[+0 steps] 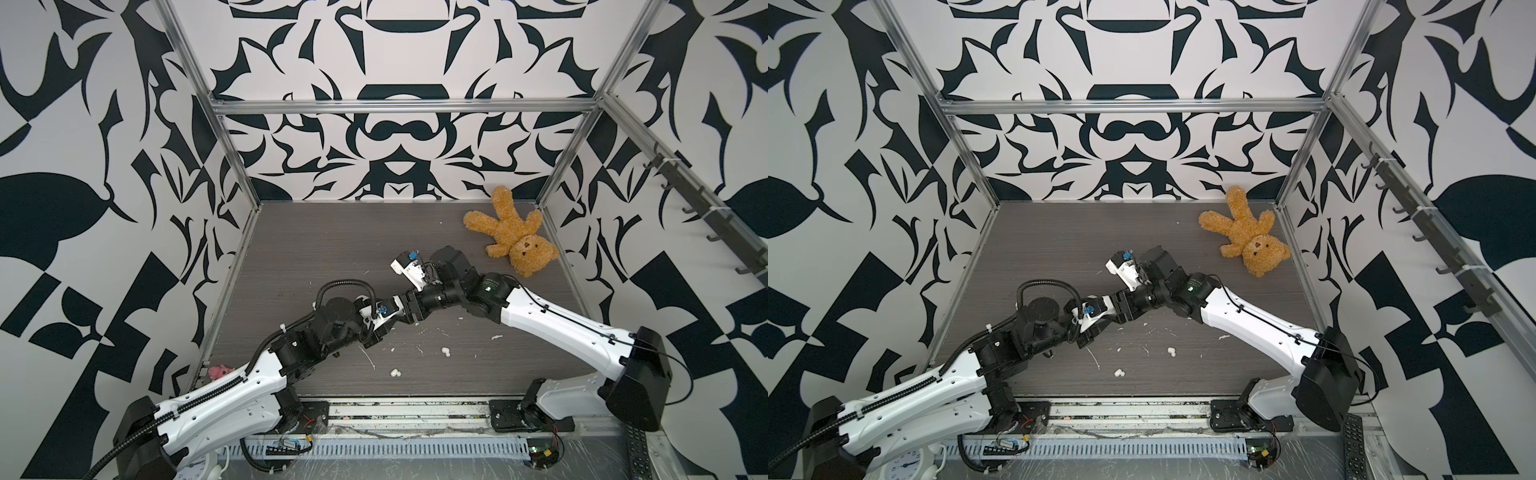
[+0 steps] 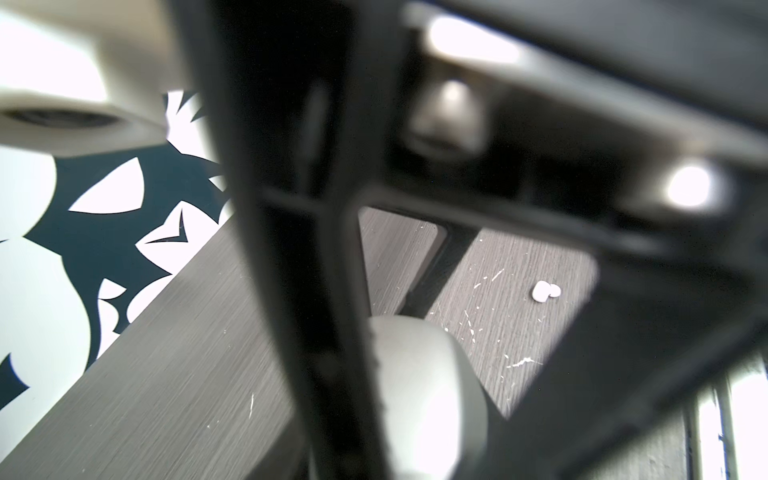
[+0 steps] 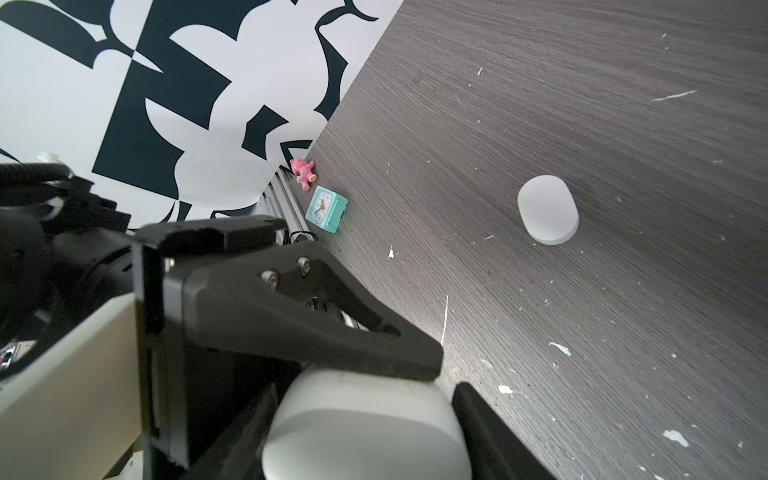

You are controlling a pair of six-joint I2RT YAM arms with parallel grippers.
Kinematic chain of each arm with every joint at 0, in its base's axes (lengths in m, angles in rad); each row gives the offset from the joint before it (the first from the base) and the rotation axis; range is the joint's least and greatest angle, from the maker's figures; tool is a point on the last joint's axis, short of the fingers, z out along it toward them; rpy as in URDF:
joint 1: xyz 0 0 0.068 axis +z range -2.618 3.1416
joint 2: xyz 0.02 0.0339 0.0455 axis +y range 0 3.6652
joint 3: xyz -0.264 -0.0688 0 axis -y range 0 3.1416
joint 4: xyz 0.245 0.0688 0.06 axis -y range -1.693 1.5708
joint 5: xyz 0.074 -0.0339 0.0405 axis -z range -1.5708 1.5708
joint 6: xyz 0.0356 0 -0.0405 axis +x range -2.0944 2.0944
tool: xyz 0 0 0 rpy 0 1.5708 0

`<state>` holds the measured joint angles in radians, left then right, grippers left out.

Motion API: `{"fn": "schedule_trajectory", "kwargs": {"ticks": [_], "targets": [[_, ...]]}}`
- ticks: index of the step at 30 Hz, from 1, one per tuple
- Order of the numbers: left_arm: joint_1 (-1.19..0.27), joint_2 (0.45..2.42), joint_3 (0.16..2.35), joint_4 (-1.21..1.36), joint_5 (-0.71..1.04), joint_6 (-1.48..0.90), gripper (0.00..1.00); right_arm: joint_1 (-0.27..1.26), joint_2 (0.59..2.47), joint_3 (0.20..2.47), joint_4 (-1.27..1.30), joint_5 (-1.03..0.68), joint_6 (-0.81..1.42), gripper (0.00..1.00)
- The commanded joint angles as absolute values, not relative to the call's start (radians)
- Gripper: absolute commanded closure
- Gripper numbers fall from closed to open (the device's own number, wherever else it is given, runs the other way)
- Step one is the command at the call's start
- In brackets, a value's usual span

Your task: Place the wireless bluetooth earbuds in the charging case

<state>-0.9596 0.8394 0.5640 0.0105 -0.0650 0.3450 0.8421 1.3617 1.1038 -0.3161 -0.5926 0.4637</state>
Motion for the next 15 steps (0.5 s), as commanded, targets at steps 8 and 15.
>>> {"fn": "schedule_trajectory", "kwargs": {"ticks": [8,15], "targets": [[-0.957,0.822,0.555,0.037,-0.059,0.360,1.00,0.853,1.304,1.100,-0.312,-0.590,0.466,0.06],[-0.957,0.813,0.561,-0.003,-0.029,0.318,1.00,0.846,1.229,1.157,-0.403,-0.519,0.416,0.01]]}}
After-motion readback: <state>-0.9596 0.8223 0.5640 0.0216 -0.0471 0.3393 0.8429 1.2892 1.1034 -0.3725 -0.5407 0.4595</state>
